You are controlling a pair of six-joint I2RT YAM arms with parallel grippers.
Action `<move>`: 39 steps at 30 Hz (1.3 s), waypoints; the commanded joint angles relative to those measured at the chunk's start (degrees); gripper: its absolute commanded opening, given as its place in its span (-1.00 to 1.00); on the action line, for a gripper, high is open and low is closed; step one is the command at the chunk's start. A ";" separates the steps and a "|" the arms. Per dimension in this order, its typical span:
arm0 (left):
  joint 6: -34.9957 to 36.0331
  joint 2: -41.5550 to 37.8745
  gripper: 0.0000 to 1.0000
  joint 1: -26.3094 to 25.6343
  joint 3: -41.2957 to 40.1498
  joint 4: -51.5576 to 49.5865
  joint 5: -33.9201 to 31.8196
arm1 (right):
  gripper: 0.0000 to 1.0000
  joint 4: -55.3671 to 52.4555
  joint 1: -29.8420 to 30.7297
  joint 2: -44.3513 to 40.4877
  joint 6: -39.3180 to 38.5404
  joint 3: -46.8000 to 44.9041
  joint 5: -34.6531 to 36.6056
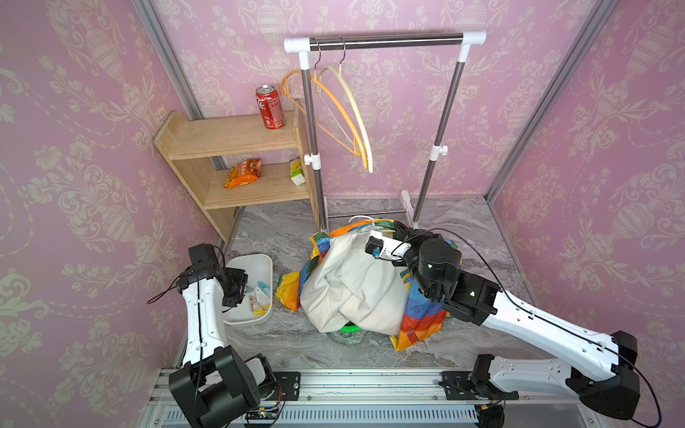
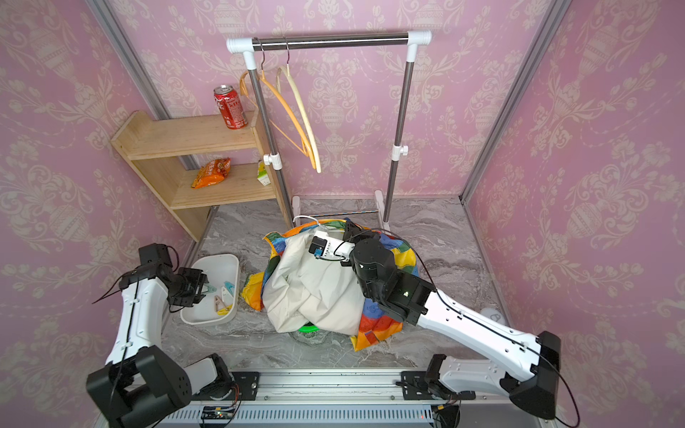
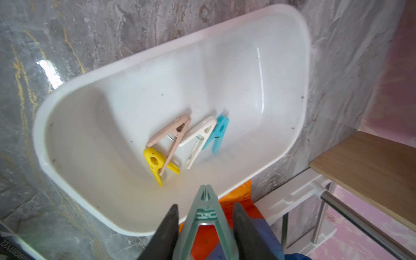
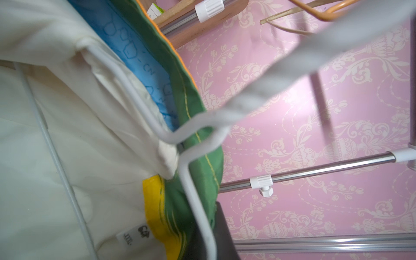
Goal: Remove the clothespins securing jackets to the hanger
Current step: Place the clothespin in the storage box, then adjust the hanger.
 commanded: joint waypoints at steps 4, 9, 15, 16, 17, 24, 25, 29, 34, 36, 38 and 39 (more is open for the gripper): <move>5.55 -0.55 0.86 0.45 5.59 -3.78 -3.80 | -1.00 1.75 -0.53 -0.87 3.38 2.26 -1.44; 1.06 -1.21 0.91 -0.20 11.96 -2.49 -0.40 | -1.00 1.05 -0.68 0.92 5.36 4.99 -3.16; -20.15 -0.70 0.82 -14.02 21.08 8.33 11.02 | -1.00 2.53 -1.43 4.00 5.99 6.89 -5.54; -25.36 -1.02 0.81 -17.59 20.83 11.72 11.89 | -1.00 2.91 -1.53 4.44 5.55 7.10 -5.68; -29.93 -1.17 0.80 -22.03 20.76 14.90 12.03 | -1.00 3.33 -2.00 4.92 5.23 7.28 -5.74; -35.49 0.63 0.95 -35.36 22.95 15.61 13.07 | -1.00 3.24 -4.57 5.22 5.40 8.92 -7.17; -36.24 0.67 0.96 -36.46 22.48 16.40 13.47 | -1.00 2.91 -4.64 5.05 5.47 9.18 -7.24; -38.85 1.51 0.98 -39.88 21.37 18.70 13.63 | -1.00 1.53 -4.65 4.44 6.92 10.05 -8.05; -43.74 6.97 0.96 -45.17 19.99 28.12 15.91 | -1.00 1.53 -3.53 4.23 6.37 9.70 -9.09; -45.26 9.76 0.92 -46.79 21.55 31.63 16.77 | -1.00 1.42 -2.79 4.49 6.19 9.89 -9.13; -44.33 12.71 0.83 -48.24 25.07 31.85 18.44 | -1.00 1.52 -2.31 5.08 5.85 10.04 -8.78; -43.97 13.68 0.77 -48.69 26.26 31.50 18.96 | -1.00 1.72 -2.19 5.26 5.75 10.09 -8.73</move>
